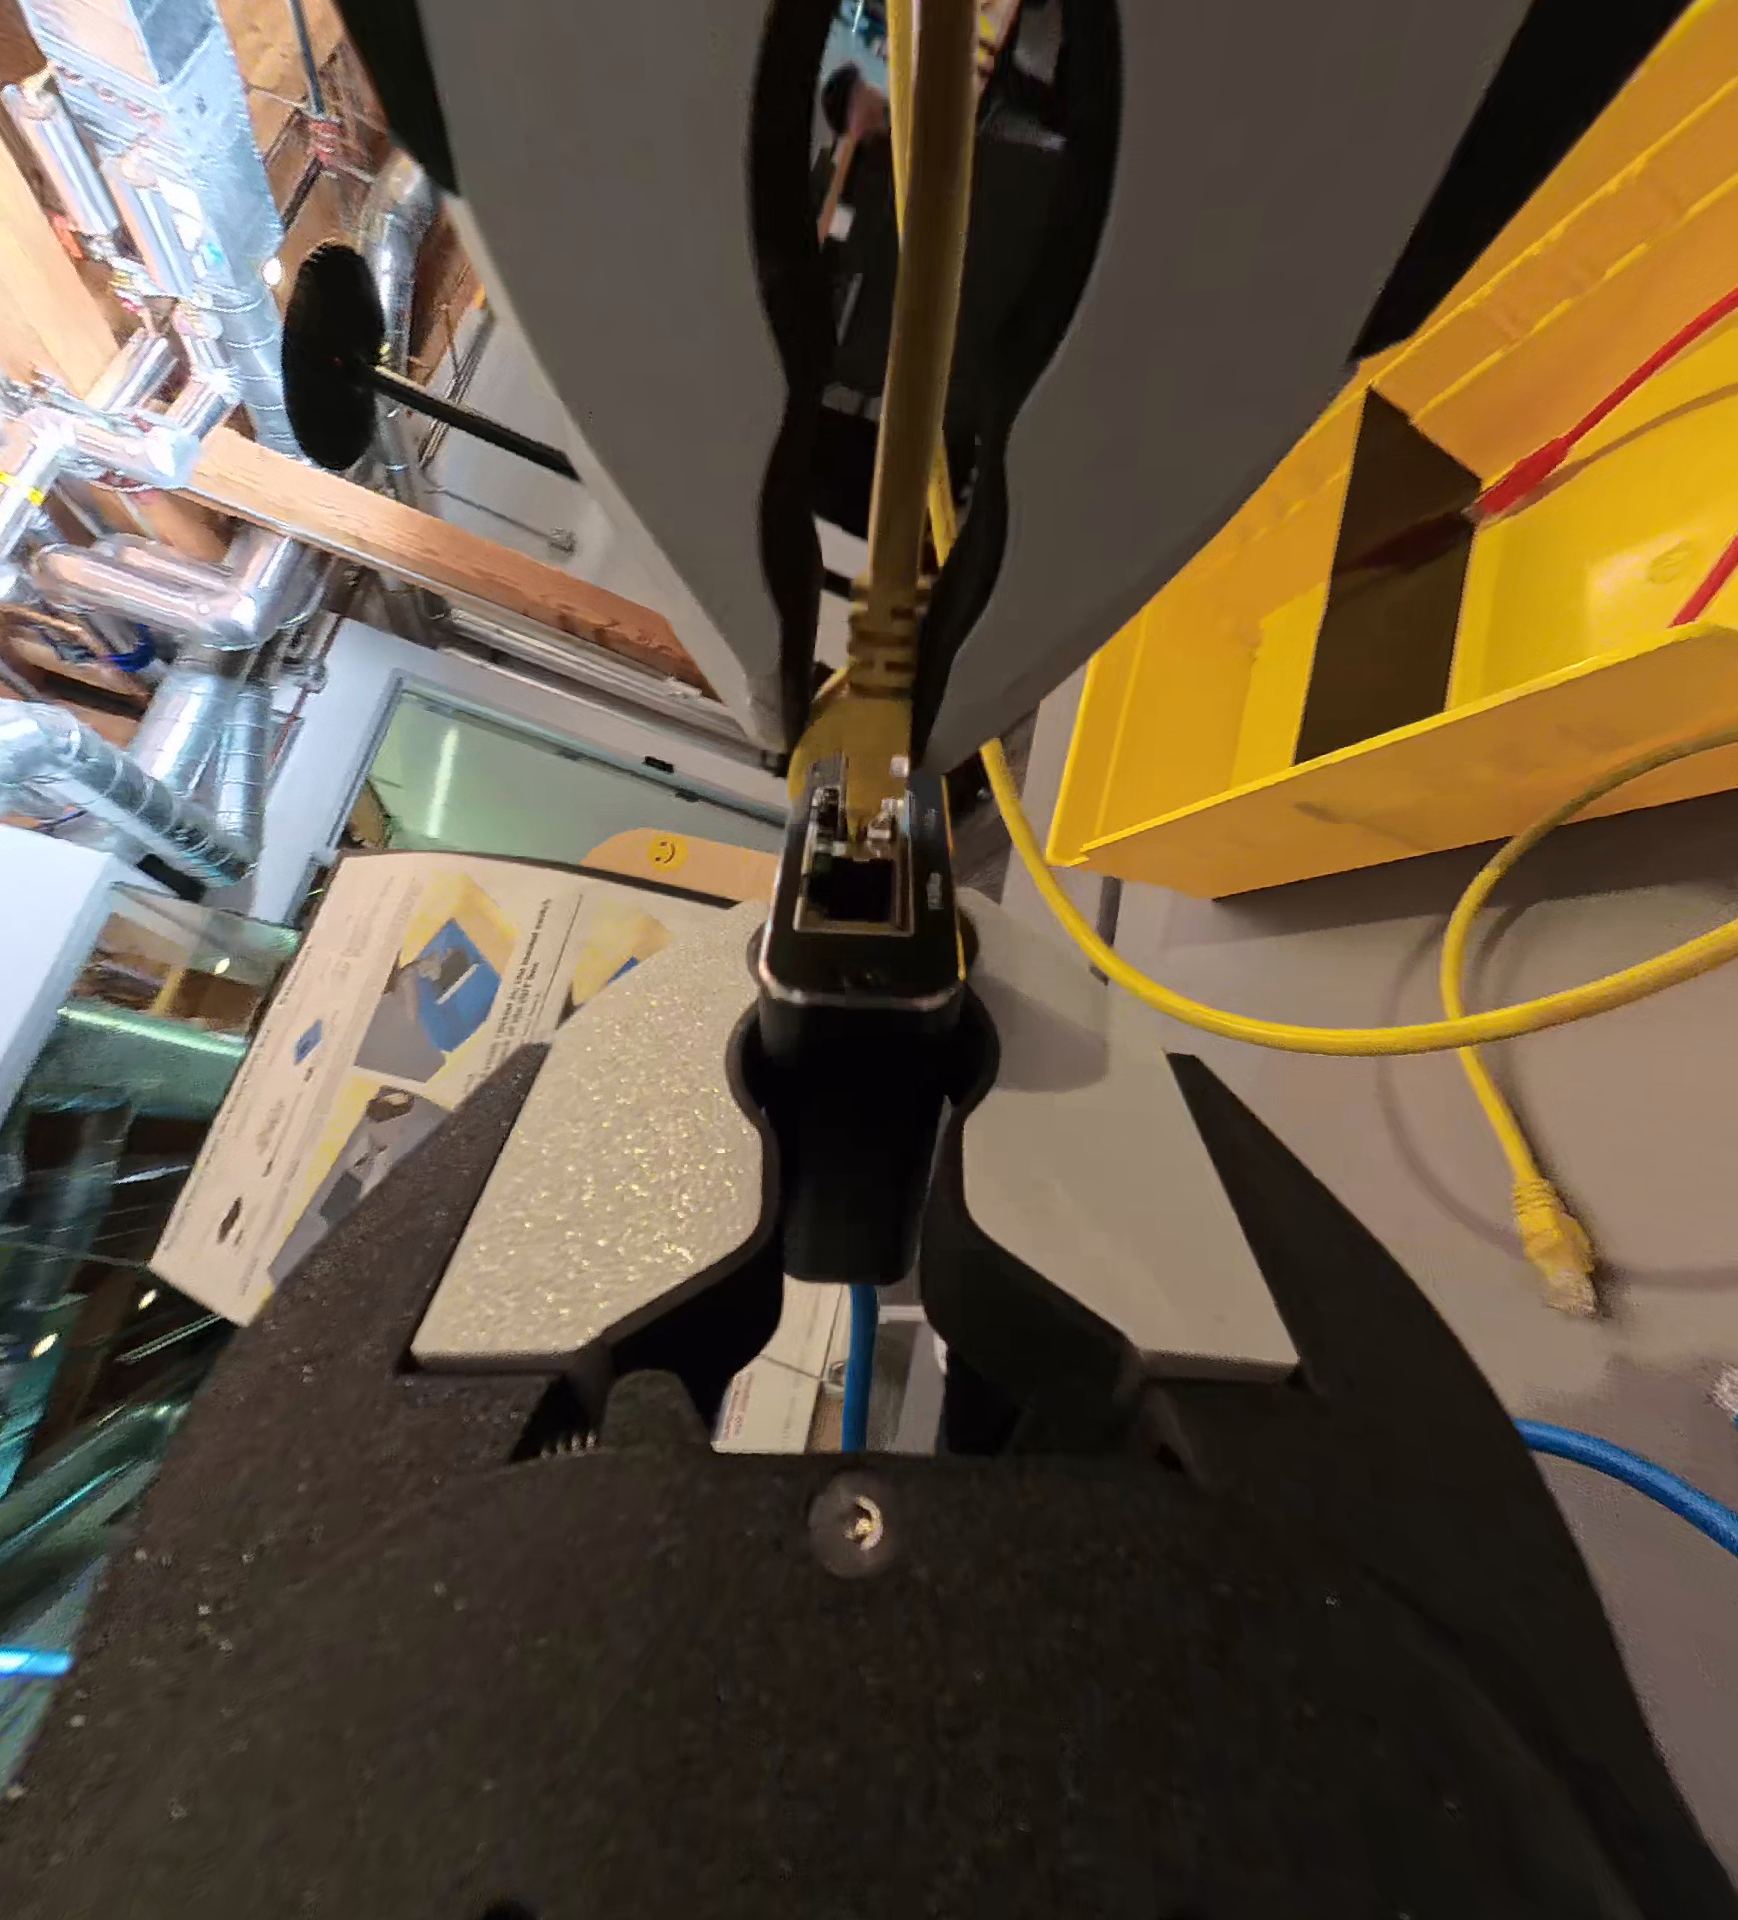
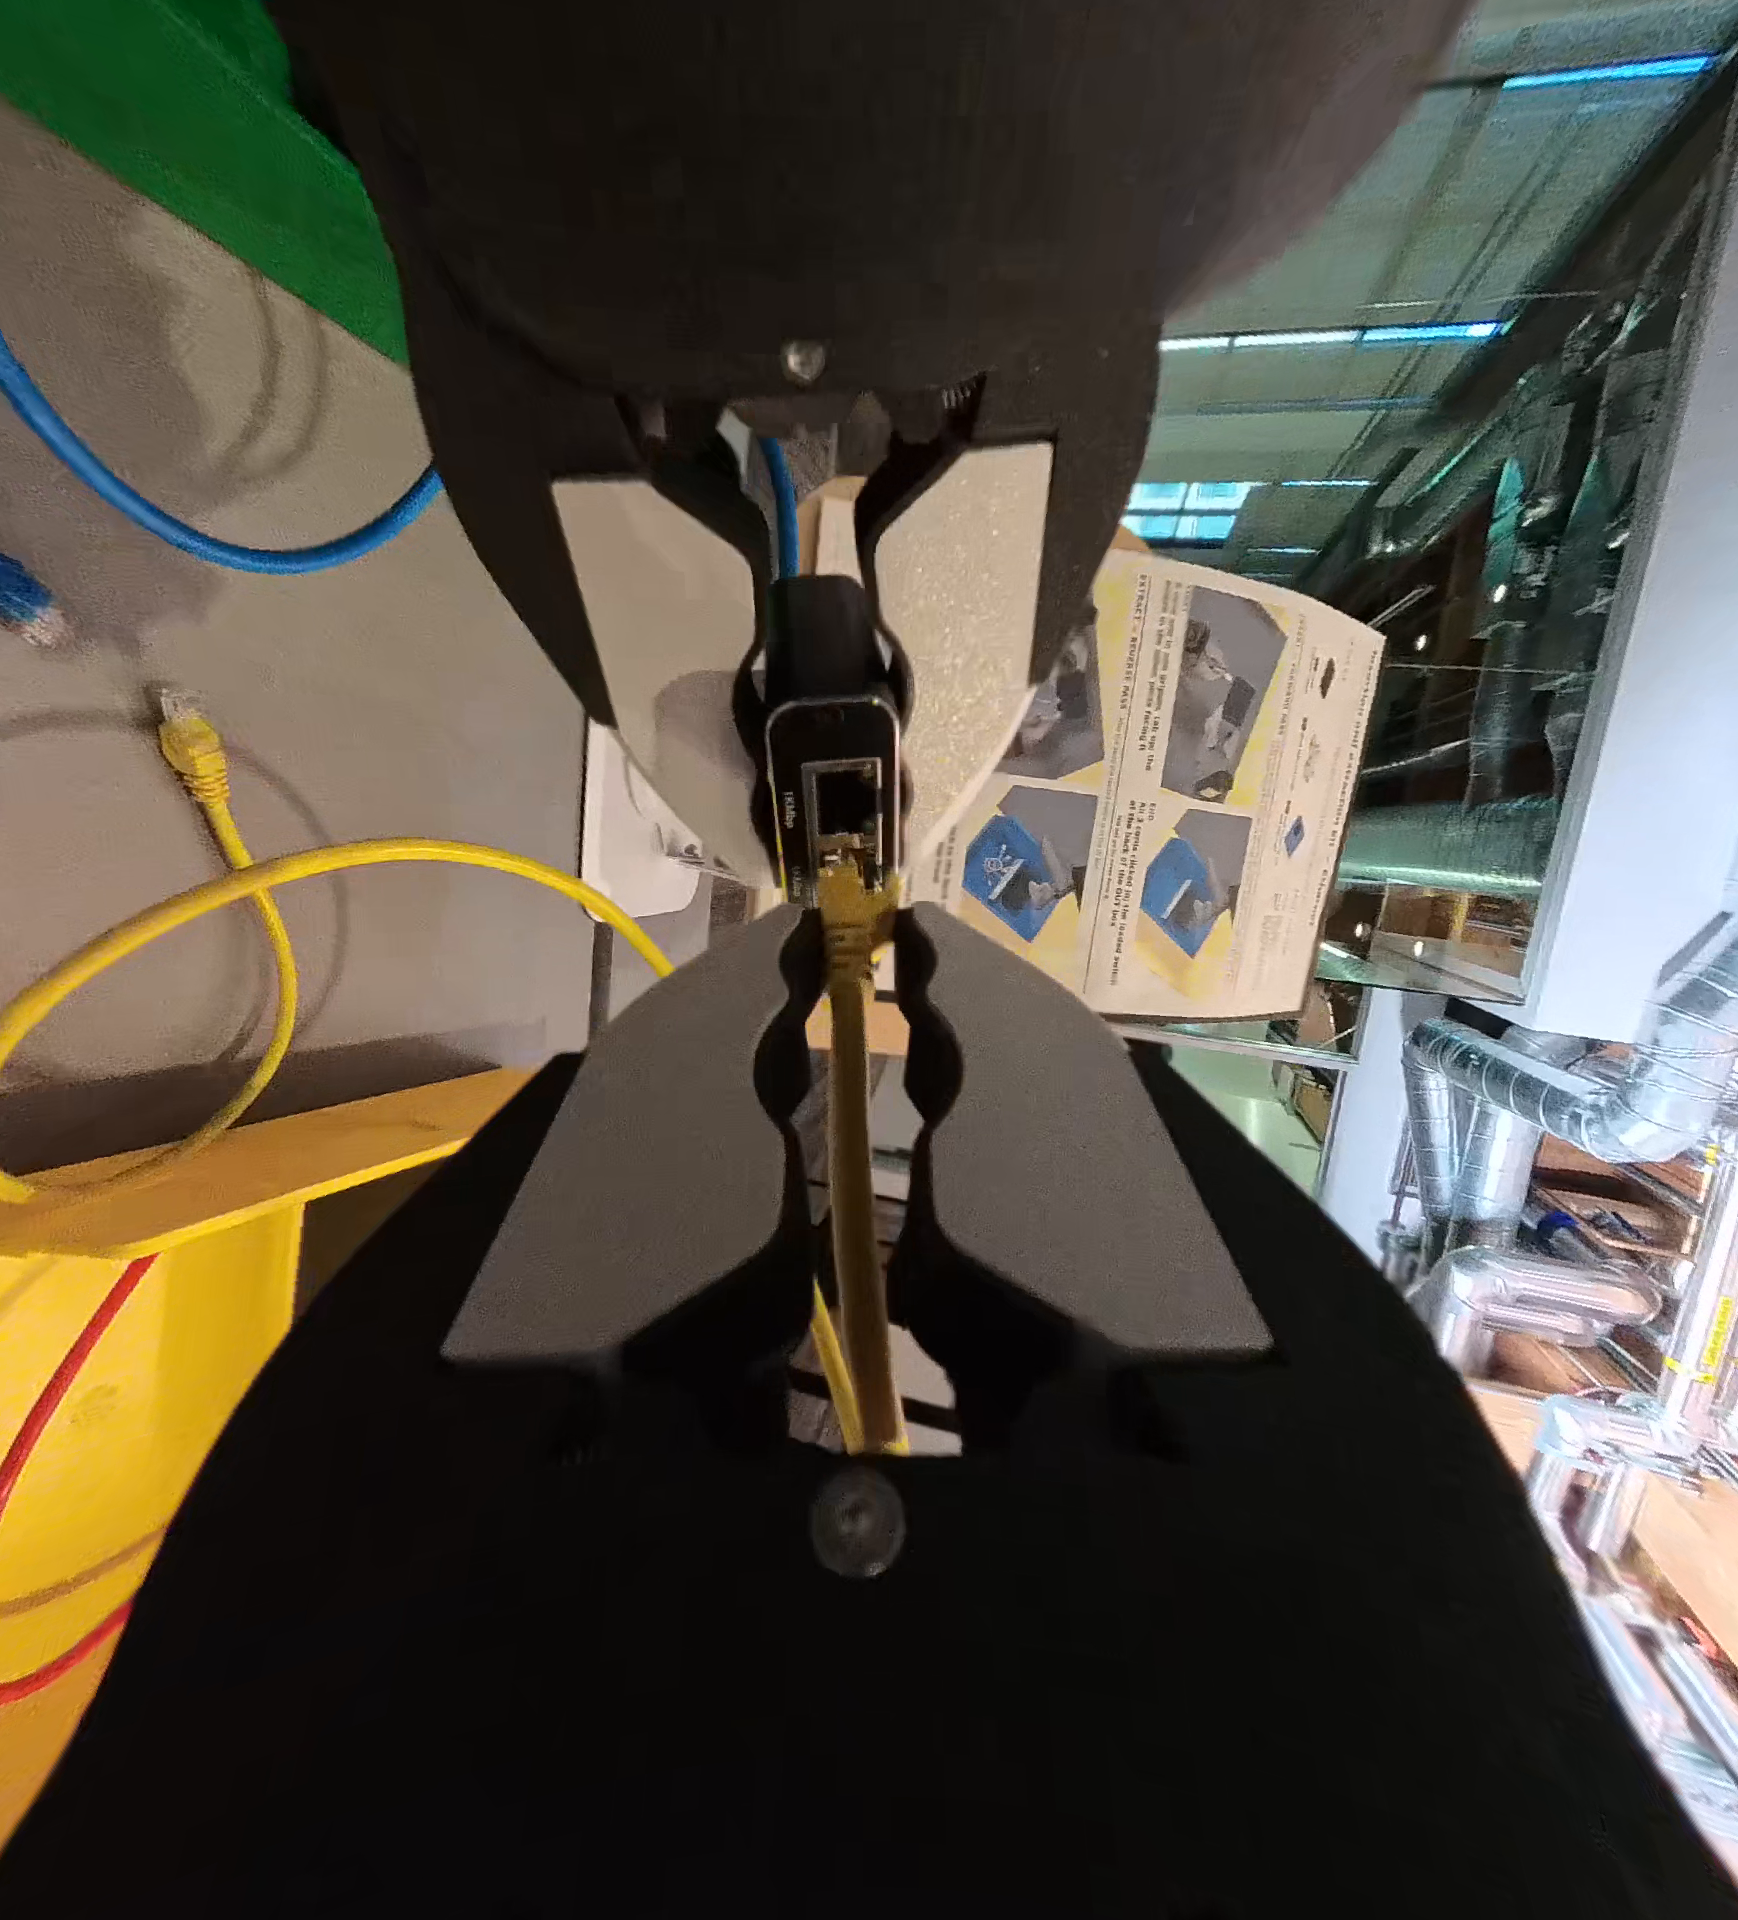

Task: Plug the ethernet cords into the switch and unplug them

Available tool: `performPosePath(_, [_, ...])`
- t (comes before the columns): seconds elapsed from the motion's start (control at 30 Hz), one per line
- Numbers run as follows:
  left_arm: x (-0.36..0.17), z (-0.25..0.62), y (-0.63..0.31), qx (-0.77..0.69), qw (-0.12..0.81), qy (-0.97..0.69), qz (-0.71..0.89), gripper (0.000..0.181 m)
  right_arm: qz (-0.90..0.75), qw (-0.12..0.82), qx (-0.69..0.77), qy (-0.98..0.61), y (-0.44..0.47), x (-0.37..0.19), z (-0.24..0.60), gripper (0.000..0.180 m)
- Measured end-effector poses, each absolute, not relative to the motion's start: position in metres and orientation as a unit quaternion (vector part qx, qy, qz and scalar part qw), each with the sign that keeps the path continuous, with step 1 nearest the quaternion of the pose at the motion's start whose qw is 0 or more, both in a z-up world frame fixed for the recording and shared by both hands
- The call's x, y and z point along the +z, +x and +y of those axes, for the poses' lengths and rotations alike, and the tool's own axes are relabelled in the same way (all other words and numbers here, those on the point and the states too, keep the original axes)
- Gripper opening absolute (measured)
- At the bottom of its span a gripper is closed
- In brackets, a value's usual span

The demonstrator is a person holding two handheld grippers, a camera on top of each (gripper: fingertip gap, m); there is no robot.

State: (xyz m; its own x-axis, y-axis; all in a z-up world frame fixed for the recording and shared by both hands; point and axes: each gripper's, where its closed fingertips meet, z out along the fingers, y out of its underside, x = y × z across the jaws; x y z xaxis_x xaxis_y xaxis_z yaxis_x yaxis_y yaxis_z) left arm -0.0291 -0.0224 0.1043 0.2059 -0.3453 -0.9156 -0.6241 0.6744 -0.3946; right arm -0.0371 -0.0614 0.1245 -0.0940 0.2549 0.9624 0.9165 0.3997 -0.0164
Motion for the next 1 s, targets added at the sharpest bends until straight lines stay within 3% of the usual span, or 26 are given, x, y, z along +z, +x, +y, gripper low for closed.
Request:
performPosePath(0.03, [0.104, -0.021, -0.028, 0.114, 0.671, -0.393, 0.618, 0.028, -0.666, 0.511, -0.324, -0.436, -0.038, 0.123, -0.063, 0.014])
performPosePath(0.27, [0.106, -0.027, -0.019, 0.126, 0.697, -0.343, 0.617, 0.026, -0.681, 0.523, -0.299, -0.417, -0.035, 0.12, -0.066, 0.016])
performPosePath(0.37, [0.103, -0.024, -0.019, 0.144, 0.688, -0.351, 0.619, 0.027, -0.709, 0.504, -0.258, -0.421, -0.037, 0.111, -0.071, 0.031])
performPosePath(0.5, [0.105, -0.027, -0.018, 0.148, 0.692, -0.342, 0.618, 0.026, -0.712, 0.474, -0.291, -0.429, -0.031, 0.109, -0.062, 0.033])
performPosePath(0.63, [0.108, -0.031, -0.017, 0.139, 0.695, -0.339, 0.618, 0.026, -0.707, 0.493, -0.295, -0.413, -0.033, 0.118, -0.065, 0.018])
performPosePath(1.0, [0.112, -0.036, -0.018, 0.144, 0.697, -0.336, 0.617, 0.026, -0.702, 0.515, -0.31, -0.381, -0.035, 0.122, -0.068, 0.017])
